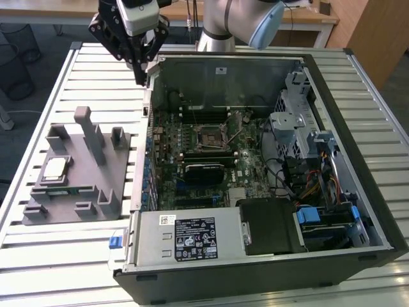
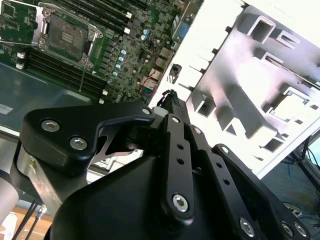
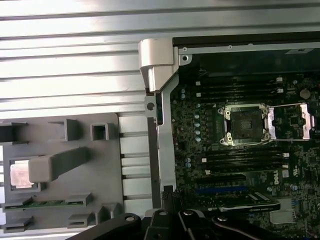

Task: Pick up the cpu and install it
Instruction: 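Reach for the cpu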

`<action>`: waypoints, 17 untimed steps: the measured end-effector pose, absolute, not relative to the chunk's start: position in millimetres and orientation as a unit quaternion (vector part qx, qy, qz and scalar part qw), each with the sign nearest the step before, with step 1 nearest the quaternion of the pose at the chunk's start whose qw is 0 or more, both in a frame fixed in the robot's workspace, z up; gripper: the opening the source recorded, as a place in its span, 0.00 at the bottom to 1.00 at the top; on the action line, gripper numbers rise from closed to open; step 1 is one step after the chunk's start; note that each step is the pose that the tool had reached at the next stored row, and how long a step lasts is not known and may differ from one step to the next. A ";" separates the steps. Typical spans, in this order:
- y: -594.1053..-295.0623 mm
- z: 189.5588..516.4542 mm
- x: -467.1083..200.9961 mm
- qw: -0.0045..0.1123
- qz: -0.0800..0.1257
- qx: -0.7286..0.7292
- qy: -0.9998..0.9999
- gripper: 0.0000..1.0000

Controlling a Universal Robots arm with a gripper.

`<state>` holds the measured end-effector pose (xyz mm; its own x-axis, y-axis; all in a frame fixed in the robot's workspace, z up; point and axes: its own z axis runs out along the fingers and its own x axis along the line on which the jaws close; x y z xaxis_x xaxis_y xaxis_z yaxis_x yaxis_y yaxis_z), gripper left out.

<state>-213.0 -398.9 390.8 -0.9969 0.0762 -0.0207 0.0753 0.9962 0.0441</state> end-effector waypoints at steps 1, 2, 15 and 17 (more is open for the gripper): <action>-398.9 390.8 -214.1 0.011 0.022 0.038 0.999 0.11; -399.0 390.7 -215.3 0.011 0.022 0.038 0.999 0.11; -398.9 390.1 -232.4 0.010 0.022 0.038 0.999 0.11; -398.9 390.0 -235.5 0.010 0.022 0.038 0.999 0.11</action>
